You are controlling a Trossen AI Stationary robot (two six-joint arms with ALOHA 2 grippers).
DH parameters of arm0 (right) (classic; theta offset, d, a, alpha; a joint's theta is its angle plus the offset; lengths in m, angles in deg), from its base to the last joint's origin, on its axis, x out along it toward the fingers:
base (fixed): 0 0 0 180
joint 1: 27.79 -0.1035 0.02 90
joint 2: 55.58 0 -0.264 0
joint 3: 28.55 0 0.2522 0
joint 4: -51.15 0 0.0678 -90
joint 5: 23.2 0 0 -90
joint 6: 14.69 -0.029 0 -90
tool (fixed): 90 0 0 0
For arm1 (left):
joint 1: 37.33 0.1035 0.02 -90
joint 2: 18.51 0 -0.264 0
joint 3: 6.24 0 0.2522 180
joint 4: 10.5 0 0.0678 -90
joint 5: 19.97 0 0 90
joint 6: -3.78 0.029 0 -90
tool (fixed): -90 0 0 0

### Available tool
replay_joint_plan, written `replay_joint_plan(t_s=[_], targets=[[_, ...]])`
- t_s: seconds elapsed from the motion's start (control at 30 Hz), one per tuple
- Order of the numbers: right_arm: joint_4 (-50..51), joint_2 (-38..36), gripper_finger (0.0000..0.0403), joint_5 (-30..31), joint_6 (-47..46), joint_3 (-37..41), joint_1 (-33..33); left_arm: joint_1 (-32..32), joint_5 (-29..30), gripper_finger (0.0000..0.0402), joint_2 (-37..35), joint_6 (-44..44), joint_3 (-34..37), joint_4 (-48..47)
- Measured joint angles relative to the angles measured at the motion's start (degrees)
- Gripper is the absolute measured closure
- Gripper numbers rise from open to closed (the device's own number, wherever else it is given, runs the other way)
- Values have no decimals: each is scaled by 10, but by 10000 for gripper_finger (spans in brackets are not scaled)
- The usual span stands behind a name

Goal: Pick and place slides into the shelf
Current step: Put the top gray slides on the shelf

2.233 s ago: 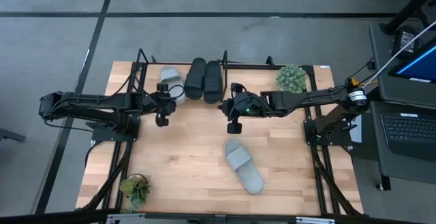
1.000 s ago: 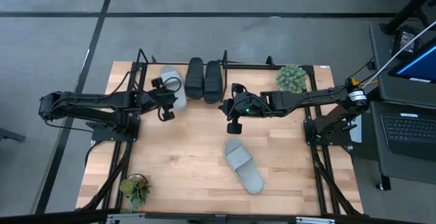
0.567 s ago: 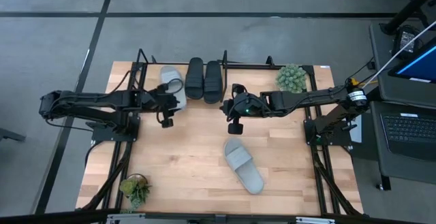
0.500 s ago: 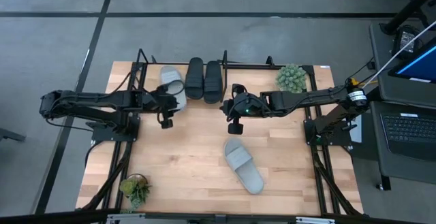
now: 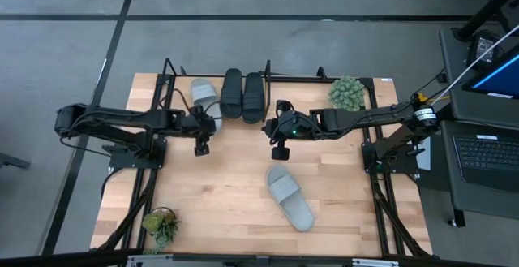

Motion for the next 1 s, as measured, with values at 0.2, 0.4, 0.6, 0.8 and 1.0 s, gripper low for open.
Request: replay_joint_plan(t_s=[0.2,0.4,0.6,0.8,1.0], targets=[[0,0,399,0,0,0,0,0,59,305,14,0,0,3],[1,0,398,0,-1,0,0,0,35,304,14,0,0,4],[1,0,398,0,-2,0,0,0,13,304,14,-2,0,4],[1,0,397,0,-2,0,0,0,21,304,14,-16,0,4],[1,0,397,0,-2,0,0,1,47,304,14,-30,0,4]])
